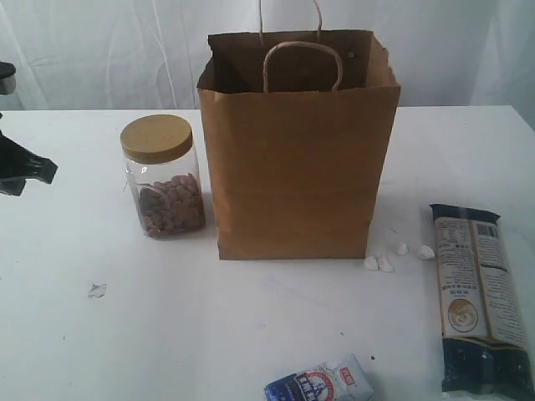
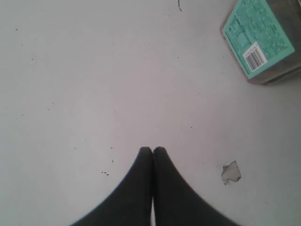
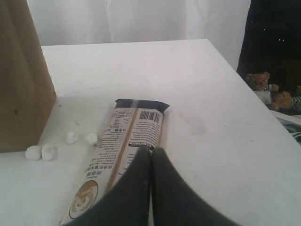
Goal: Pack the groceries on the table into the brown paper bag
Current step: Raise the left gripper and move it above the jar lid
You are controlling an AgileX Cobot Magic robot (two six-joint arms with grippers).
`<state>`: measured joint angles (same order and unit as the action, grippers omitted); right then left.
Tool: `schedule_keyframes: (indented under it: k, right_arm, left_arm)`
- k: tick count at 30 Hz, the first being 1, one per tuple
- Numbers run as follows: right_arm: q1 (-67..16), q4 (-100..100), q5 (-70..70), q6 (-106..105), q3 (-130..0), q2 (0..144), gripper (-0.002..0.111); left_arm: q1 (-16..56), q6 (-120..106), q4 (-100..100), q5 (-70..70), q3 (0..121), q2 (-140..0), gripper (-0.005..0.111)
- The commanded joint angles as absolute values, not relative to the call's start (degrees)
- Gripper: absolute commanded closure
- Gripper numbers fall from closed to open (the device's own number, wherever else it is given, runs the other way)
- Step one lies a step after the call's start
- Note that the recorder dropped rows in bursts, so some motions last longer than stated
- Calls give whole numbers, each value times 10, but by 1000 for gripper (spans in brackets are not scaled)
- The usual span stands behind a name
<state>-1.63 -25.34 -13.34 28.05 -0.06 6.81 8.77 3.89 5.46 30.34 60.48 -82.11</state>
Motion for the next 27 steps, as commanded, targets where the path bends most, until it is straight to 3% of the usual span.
schedule_keyframes:
  k: [1,15,17,20,23,25,27]
  right_arm:
    - [-11,-256,-133,283,0,68,108]
    - [-11,-256,-133,283,0,68,108]
    - [-11,-256,-133,283,0,68,108]
    - [-11,-256,-133,283,0,68,108]
    - [-11,-256,-133,283,0,68,108]
    - [-11,-256,-133,283,0,68,108]
    - [-11,-256,-133,283,0,68,108]
  left_arm:
    - [87,29,69,301,607,-819,107]
    - [87,12,148,285,607,-819,106]
    - [87,-12,138,280,607,-819,101]
    - [87,-26,104,271,607,-819,79]
    - [87,-26,66,257,607,-819,43]
    - [87,-11,13,247,607,-819,7]
    - [87,-13,-45,264,607,-819,2]
